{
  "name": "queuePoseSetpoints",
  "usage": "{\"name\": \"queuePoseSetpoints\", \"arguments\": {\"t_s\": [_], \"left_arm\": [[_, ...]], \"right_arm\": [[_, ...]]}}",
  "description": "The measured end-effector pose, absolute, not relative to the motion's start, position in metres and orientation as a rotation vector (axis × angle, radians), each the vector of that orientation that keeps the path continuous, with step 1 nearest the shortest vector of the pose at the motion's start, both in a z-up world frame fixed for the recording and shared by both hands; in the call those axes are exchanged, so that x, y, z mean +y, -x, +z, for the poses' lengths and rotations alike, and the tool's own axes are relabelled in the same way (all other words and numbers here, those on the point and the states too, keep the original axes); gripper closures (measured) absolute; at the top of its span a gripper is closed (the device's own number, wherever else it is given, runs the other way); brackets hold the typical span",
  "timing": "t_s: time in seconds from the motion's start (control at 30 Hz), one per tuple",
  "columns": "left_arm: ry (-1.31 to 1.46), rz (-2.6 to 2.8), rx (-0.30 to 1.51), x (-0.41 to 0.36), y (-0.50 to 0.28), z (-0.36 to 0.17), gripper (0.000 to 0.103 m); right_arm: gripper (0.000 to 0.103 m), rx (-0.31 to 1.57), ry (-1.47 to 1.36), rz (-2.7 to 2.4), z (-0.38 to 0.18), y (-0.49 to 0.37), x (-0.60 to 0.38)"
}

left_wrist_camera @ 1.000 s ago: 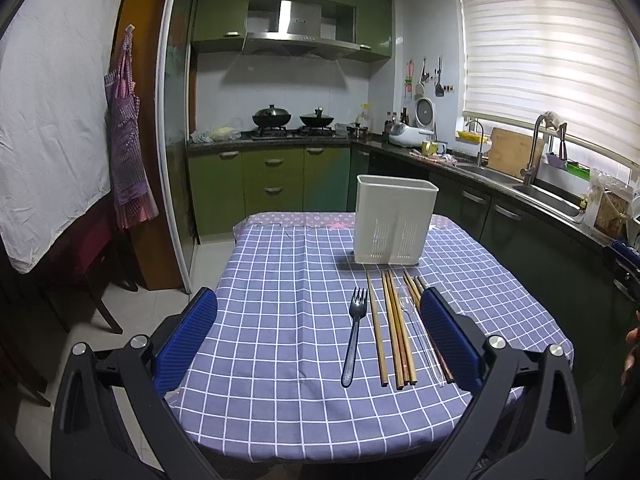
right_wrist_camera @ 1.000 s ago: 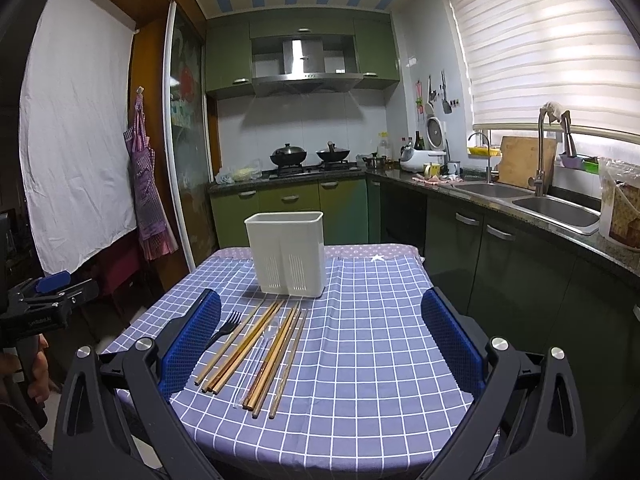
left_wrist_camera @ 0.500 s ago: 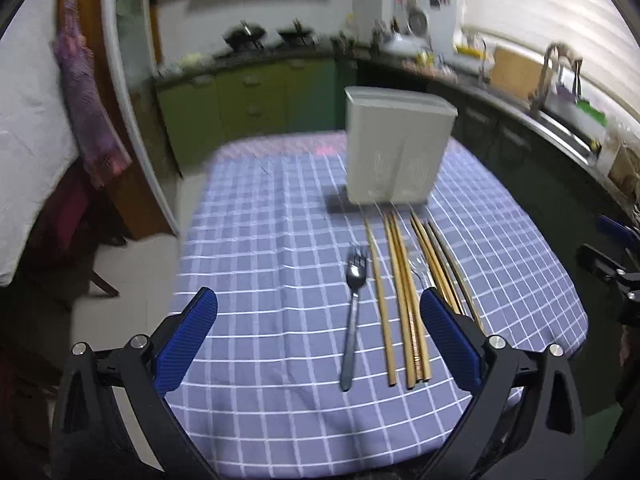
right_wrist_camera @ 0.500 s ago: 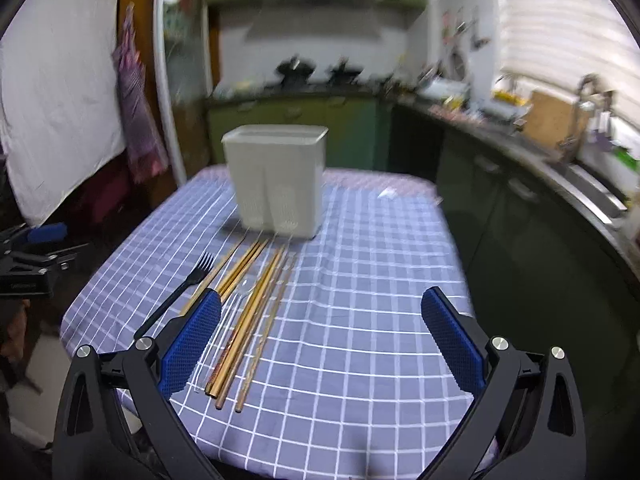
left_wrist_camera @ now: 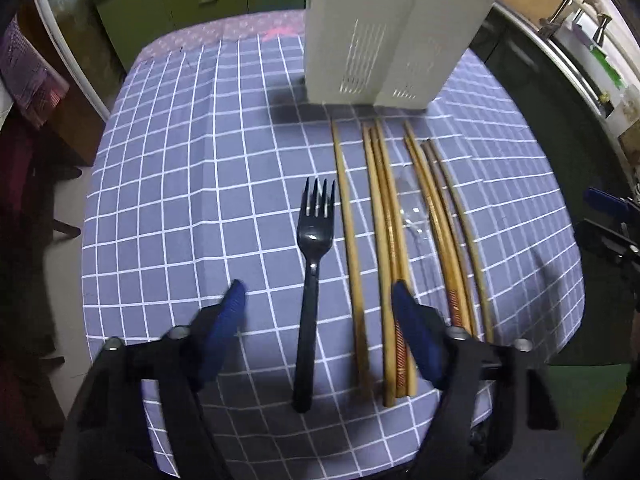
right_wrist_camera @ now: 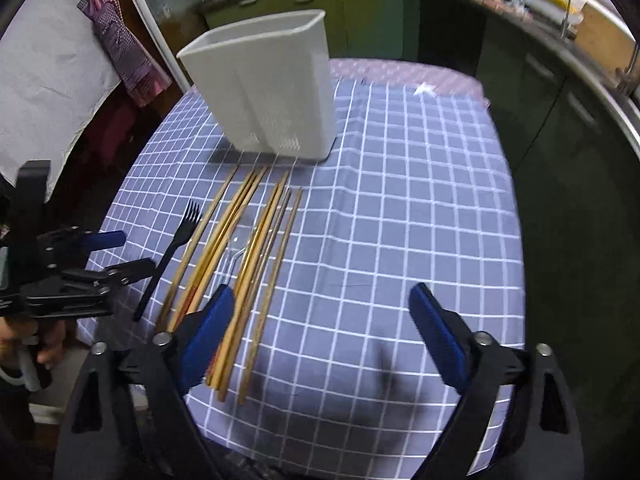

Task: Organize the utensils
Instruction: 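Lower the left tool to the black fork and close on its handle, then lower the right tool to the clear spoon and close on its handle while the left tool holds the fork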

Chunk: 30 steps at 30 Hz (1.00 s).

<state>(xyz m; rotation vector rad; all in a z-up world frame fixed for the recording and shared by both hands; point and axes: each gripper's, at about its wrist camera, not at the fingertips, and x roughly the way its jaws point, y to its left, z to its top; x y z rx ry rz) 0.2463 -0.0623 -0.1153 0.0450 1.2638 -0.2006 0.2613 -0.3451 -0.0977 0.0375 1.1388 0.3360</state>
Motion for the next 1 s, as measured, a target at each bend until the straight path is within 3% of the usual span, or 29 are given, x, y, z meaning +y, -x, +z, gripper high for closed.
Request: {"name": "queuePoseSetpoints", "arguments": {"t_s": [0.13, 0.2, 0.4, 0.5, 0.7, 0.77, 0.9, 1.0], "left_arm": [[-0.039, -0.207, 1.315, -0.061, -0.253, -0.126, 0.054], [-0.045, -0.213, 1.336, -0.061, -0.256, -0.129, 0.064], [-0.082, -0.212, 1.357, -0.068, -0.263, -0.138, 0.081], [-0.102, -0.194, 1.362, -0.070, -0.269, -0.142, 0.082], [-0.121, -0.197, 1.386, -0.078, -0.282, -0.152, 0.086], [-0.143, -0.202, 1.379, -0.083, -0.284, -0.153, 0.094], [-0.177, -0.205, 1.366, -0.091, -0.288, -0.155, 0.094], [-0.171, -0.194, 1.365, -0.086, -0.288, -0.154, 0.094]], "right_arm": [[0.041, 1.170, -0.061, 0.368, -0.103, -0.268, -0.338], [0.043, 1.178, -0.048, 0.372, -0.104, -0.270, -0.332], [0.051, 1.192, -0.019, 0.388, -0.106, -0.271, -0.318], [0.059, 1.205, -0.006, 0.398, -0.105, -0.272, -0.312], [0.061, 1.228, 0.008, 0.423, -0.103, -0.273, -0.302], [0.063, 1.231, 0.022, 0.422, -0.102, -0.274, -0.298], [0.073, 1.259, 0.028, 0.434, -0.102, -0.277, -0.288], [0.075, 1.293, 0.046, 0.456, -0.106, -0.280, -0.271]]}}
